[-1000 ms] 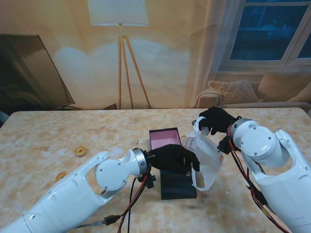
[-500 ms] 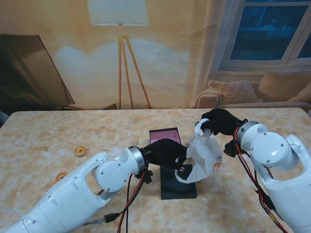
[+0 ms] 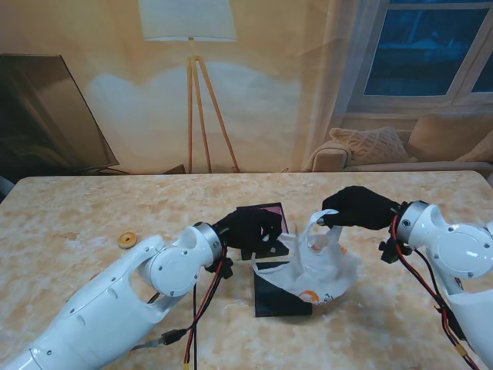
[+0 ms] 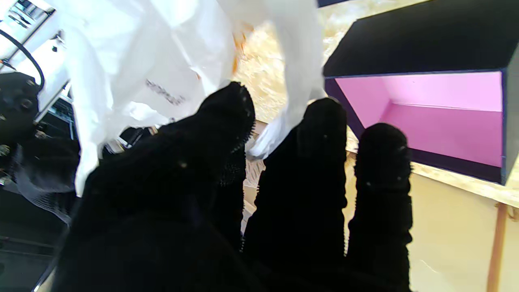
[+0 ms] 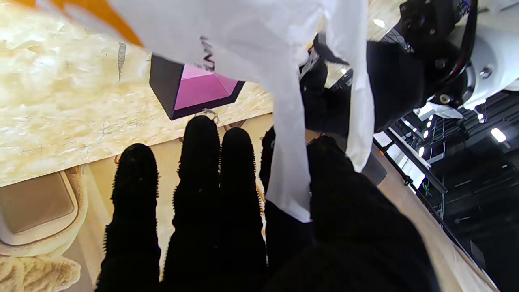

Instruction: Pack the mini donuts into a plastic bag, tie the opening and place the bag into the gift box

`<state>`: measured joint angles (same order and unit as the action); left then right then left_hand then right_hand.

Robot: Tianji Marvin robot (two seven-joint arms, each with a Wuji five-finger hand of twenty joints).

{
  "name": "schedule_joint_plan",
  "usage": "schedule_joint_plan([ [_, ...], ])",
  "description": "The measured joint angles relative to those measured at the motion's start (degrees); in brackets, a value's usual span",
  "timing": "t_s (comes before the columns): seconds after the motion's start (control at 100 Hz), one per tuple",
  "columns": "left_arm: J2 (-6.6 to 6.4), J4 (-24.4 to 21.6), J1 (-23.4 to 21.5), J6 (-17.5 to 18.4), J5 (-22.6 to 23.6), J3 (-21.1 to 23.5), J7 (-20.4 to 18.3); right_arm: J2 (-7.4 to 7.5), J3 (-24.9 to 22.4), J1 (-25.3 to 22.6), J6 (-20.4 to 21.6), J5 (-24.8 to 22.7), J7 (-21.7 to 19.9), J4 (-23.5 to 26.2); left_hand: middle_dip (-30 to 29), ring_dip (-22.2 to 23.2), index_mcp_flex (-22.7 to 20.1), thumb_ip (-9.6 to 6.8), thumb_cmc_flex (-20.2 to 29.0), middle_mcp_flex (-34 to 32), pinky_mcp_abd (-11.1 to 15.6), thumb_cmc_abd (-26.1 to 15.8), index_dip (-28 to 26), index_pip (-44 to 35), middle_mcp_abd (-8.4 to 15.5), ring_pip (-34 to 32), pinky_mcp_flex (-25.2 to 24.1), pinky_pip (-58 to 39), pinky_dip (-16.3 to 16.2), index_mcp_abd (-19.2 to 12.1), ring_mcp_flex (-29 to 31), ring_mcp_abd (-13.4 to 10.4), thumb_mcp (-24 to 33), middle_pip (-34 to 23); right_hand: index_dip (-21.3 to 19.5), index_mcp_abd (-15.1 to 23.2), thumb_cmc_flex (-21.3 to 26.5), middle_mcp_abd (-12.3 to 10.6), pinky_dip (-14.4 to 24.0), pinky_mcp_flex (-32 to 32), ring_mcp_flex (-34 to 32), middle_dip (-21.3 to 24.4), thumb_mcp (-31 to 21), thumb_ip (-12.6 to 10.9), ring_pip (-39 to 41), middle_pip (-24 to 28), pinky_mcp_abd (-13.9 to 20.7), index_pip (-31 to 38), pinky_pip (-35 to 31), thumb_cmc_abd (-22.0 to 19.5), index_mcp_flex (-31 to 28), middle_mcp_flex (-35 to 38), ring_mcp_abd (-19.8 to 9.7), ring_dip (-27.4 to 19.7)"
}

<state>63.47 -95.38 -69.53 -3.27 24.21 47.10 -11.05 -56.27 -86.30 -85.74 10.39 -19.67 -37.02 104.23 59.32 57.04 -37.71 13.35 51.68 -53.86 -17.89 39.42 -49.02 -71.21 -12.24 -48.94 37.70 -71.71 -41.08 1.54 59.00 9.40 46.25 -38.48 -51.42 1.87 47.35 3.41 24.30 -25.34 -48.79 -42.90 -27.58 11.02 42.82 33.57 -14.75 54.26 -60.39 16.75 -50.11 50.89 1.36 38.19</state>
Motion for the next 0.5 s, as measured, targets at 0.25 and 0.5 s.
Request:
schedule_joint_plan([
  [0.25, 0.8, 1.22, 1.32, -4.71, -0.22, -0.93, 2.25, 0.36, 0.36, -0.27, 3.73, -2.36, 0.39, -0.72, 1.42, 2.88, 1.68, -0.49, 1.87, 0.54, 0.8, -0.68, -0.63, 2.42, -0.07, 0.13, 0.0, 0.13, 0.0, 0.58, -0.5, -0.51, 0.0, 2.83, 1.99, 1.75, -0.07, -2.33, 0.02, -1.25, -0.49, -0.51, 0.16, 0.09, -0.87, -0.76, 1.56, -0.22, 1.44, -0.6, 3.0, 0.0, -2.01, 0.0],
  [0.5, 2.03, 1.84, 1.62, -7.0, -1.11, -1.8, 5.1, 0.37, 1.51, 0.49, 4.71, -3.36, 2.02, -1.95, -6.84, 3.99, 3.03, -0.81, 5.24, 10.17, 1.35, -6.33, 13.1, 20.03, -3.16, 4.38, -8.46, 2.94, -0.49, 2.6, -8.63, 1.72, -3.03, 6.7, 2.27, 2.18, -0.11, -3.44, 0.02, -1.94, -1.24, -1.96, 0.19, 0.26, -0.97, -0.77, 2.13, -0.24, 2.29, -0.6, 3.45, 0.0, -2.74, 0.0],
])
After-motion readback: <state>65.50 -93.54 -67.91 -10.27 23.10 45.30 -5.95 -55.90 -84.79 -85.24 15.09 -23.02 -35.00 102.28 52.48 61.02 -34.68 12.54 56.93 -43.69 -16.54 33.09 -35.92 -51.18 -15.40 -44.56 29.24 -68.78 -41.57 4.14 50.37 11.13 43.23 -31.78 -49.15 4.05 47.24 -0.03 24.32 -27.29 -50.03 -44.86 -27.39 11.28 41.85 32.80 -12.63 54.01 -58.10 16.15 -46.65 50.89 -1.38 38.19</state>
